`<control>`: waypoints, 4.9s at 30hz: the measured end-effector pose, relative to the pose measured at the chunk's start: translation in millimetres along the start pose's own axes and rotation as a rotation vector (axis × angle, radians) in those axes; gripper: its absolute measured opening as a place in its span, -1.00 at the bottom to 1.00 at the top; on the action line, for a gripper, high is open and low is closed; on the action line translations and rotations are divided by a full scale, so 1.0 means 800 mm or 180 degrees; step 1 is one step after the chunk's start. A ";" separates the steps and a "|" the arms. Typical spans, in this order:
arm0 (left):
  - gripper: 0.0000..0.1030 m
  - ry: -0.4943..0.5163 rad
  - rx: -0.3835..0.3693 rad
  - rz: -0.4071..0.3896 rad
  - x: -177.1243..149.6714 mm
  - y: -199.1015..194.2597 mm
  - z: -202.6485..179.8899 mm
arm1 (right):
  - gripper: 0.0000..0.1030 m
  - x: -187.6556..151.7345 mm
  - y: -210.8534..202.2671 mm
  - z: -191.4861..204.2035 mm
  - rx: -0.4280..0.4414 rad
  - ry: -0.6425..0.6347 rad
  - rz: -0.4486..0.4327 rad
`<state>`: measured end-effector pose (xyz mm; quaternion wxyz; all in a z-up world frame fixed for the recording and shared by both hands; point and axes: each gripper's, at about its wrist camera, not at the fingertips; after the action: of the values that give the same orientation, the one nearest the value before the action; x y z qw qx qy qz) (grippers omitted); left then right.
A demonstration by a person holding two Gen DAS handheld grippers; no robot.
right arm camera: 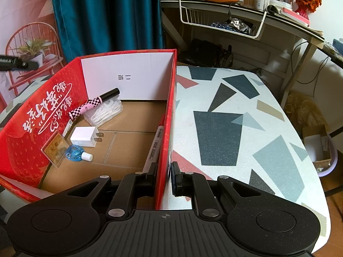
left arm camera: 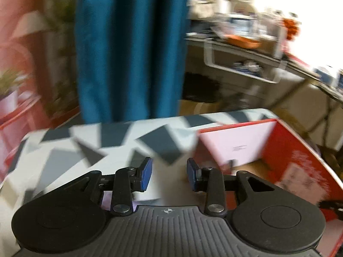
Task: Organize rigid objects
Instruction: 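Move the left tool back and grasp the red lipstick, then carry the red lipstick with the left gripper over the box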
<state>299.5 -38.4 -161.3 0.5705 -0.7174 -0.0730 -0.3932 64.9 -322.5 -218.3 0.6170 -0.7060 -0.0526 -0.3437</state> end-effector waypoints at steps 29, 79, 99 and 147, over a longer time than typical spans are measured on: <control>-0.41 -0.1098 0.0406 0.0518 -0.076 0.077 0.074 | -0.77 0.000 0.000 0.001 -0.0017 -0.0029 0.0028; -0.53 -0.0710 0.0635 0.0522 -0.103 0.079 0.026 | -0.76 0.000 0.000 0.002 -0.0016 -0.0025 0.0012; -0.53 -0.0284 0.0348 0.0440 -0.146 0.052 -0.037 | -0.77 0.000 0.000 0.002 -0.0012 -0.0018 0.0008; -0.53 0.0226 -0.0358 -0.0389 -0.015 -0.023 -0.094 | -0.77 0.000 0.000 0.002 -0.0016 -0.0024 0.0014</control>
<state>244.9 -93.6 -152.3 0.5065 -0.7281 -0.0742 -0.4558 65.9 -320.7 -217.8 0.6158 -0.7089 -0.0525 -0.3397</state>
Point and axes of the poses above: each gripper's, at about its wrist camera, not at the fingertips, and y roughly the way its jaws point, z to its left, x to its top, and after that the axes turned 12 degrees about z, right-handed
